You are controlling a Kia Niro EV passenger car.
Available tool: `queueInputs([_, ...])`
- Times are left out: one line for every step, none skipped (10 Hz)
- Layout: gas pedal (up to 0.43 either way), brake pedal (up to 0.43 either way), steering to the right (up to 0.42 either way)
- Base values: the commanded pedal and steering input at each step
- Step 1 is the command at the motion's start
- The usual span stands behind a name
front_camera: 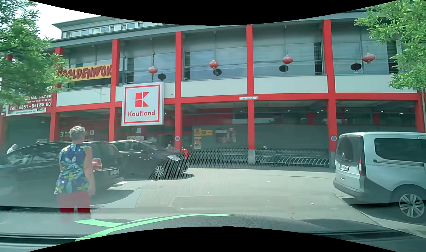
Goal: Follow the waypoints while adhering to traffic rules and regulations
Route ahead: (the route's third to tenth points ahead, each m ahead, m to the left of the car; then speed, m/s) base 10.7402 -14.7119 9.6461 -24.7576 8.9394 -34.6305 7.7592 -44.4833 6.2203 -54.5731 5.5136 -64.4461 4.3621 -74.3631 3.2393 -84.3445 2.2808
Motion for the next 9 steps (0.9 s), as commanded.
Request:
queueInputs([0.000,0.000,0.274])
queueInputs([0.000,0.000,0.250])
queueInputs([0.000,0.000,0.236])
queueInputs([0.000,0.000,0.221])
queueInputs([0.000,0.000,0.200])
queueInputs([0.000,0.000,0.181])
queueInputs([0.000,0.000,0.166])
queueInputs([0.000,0.000,0.151])
queueInputs([0.000,0.000,0.135])
